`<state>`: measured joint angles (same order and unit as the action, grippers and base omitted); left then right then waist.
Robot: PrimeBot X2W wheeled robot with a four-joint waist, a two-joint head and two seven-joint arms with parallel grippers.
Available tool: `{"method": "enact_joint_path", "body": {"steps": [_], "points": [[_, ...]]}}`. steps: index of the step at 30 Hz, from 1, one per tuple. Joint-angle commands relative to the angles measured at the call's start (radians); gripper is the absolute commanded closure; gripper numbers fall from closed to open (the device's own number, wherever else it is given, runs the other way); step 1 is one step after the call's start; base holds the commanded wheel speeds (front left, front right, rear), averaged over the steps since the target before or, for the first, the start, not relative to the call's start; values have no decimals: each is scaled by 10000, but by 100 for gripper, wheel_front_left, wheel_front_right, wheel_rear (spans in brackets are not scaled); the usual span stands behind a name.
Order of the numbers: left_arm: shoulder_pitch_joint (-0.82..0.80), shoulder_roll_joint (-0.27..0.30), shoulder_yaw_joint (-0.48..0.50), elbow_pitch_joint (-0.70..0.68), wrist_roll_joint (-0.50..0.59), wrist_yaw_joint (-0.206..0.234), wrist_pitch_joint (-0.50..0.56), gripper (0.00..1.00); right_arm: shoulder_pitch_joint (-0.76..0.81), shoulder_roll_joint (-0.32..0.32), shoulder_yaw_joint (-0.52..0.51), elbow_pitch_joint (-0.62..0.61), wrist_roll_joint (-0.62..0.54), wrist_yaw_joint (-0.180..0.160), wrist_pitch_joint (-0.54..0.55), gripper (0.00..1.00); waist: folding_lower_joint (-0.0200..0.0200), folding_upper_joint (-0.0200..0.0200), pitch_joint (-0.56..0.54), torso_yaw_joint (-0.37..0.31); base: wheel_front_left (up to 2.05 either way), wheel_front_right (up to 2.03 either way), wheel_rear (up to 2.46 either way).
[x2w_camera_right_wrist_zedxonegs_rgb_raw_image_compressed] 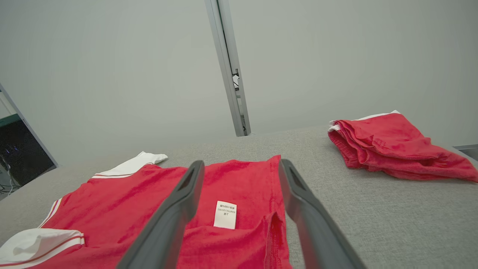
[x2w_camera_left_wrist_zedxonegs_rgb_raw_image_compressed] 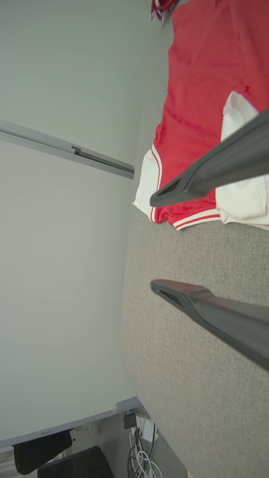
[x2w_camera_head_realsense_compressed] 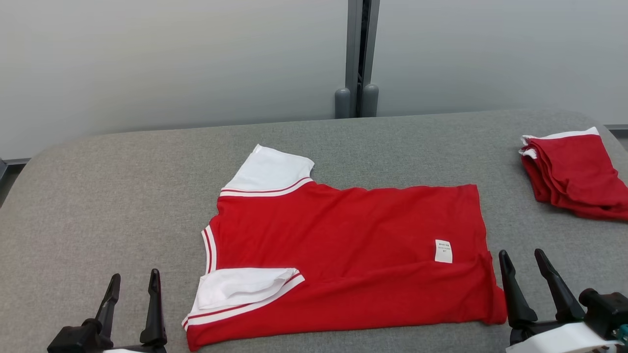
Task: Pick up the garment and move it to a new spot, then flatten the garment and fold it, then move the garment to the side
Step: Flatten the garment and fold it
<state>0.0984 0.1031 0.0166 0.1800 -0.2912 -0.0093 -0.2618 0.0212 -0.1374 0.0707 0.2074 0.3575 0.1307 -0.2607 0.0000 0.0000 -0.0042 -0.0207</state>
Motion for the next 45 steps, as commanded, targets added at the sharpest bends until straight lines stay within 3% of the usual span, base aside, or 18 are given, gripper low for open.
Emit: {"method": "enact_joint_path", "body": {"steps": [1,12,19,27,36,45], "points": [[82,-16,63,39,74,-67,-38,0,93,-12,-56,9,-15,2,-65,0,0,0,2,14,0,0,0],[-12,-169,192,188,200,-108,-38,0,36,-21,-21,125,-53,2,-62,0,0,0,11,-6,0,0,0],[-1029,110,79,282,232,-320,115,0,-854,-482,327,574,203,2,-16,0,0,0,400,-158,0,0,0],[-3520,843,-333,777,331,-751,1045,0,-2814,-997,655,1594,460,2,710,0,0,0,1537,-373,0,0,0],[-7240,1643,-1239,2530,-473,-1201,2795,0,-5751,-1355,1703,3123,1257,0,1713,0,0,0,3208,-886,0,0,0],[-10340,2457,-3272,3949,-1608,-1209,4661,0,-8236,-1485,3249,4308,2182,2,2937,0,0,0,4395,-1445,0,0,0]]}}
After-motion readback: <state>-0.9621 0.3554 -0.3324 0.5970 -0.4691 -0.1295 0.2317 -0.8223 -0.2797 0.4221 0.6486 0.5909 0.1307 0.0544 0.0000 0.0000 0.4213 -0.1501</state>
